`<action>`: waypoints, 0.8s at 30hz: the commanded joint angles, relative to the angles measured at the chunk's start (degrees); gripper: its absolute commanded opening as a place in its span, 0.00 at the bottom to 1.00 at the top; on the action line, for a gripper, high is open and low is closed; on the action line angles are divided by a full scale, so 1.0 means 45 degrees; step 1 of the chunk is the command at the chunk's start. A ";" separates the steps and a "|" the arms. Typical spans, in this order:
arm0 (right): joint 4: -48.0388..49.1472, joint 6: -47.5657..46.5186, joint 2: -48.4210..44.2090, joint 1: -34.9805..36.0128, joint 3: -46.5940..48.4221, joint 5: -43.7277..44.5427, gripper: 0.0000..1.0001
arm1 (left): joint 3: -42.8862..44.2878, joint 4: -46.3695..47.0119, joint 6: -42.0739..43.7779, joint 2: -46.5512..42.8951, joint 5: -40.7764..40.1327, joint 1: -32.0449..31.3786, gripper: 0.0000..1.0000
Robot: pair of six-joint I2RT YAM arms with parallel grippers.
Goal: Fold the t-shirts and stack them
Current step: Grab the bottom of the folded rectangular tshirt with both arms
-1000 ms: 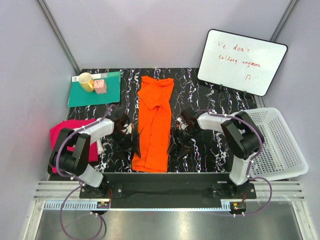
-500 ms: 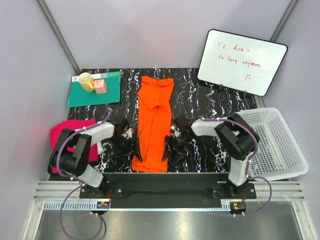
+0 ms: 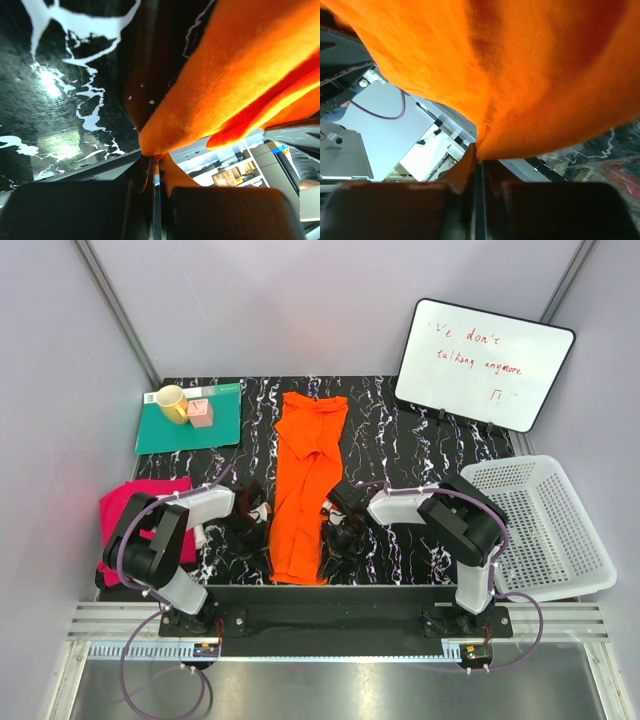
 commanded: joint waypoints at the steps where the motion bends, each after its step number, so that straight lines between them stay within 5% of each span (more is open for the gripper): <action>1: -0.0488 0.0433 0.0287 0.0200 0.0268 0.0606 0.03 | 0.0744 -0.0063 -0.0010 -0.0096 -0.0295 -0.0022 0.00; 12: -0.4626 -0.1265 -0.1079 0.0200 0.1634 0.2343 0.00 | 0.1817 -0.1156 0.0477 -0.0681 -0.0724 -0.0042 0.00; 24: -0.7306 -0.2613 -0.1433 -0.0248 0.5070 0.4981 0.00 | 0.5447 -0.2993 0.0830 -0.1308 -0.1271 -0.0042 0.00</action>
